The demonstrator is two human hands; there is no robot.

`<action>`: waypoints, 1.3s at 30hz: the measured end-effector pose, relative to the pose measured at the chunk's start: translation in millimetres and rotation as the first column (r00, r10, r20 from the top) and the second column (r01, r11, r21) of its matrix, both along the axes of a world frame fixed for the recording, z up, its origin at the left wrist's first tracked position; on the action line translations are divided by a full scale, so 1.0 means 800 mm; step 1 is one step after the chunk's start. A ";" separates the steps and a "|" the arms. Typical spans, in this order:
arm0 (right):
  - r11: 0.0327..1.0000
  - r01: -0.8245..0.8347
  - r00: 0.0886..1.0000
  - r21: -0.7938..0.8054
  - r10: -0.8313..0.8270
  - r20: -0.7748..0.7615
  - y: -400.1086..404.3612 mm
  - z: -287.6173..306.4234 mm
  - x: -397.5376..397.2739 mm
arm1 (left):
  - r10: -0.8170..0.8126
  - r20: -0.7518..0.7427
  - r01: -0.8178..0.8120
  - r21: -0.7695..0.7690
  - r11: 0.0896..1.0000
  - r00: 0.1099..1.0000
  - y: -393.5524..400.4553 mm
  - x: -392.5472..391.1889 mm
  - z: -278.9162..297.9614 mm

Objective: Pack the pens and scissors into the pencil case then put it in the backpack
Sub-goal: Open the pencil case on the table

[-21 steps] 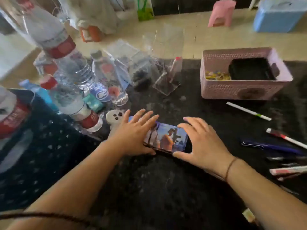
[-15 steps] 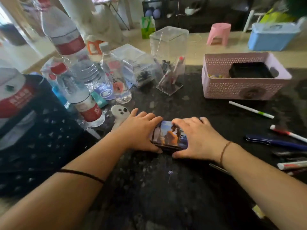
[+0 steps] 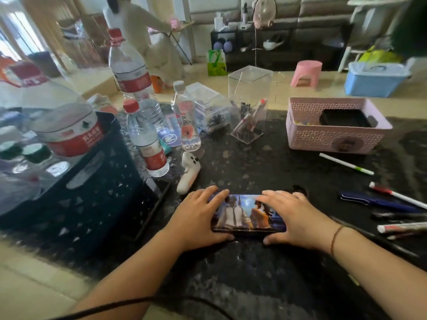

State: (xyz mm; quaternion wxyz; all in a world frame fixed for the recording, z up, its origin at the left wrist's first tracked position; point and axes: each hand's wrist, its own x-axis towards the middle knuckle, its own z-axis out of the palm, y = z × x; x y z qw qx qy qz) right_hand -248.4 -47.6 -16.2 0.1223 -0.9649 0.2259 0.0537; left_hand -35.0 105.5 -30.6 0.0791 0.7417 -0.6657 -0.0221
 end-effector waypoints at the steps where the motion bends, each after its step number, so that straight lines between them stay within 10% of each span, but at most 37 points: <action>1: 1.000 0.001 1.000 0.001 -0.001 -0.003 0.001 -0.001 0.000 | 0.012 -0.033 -0.013 -0.031 0.999 0.999 0.003 0.001 -0.003; 22: 0.983 -0.166 0.975 -0.075 0.152 -0.160 -0.012 0.031 -0.012 | -0.159 -0.424 -0.094 -0.517 0.851 0.892 0.017 -0.006 -0.036; 39: 0.991 -0.122 0.989 -0.047 0.125 0.074 0.013 -0.011 -0.020 | -0.053 -0.332 -0.017 -0.203 0.979 0.942 0.059 0.008 -0.030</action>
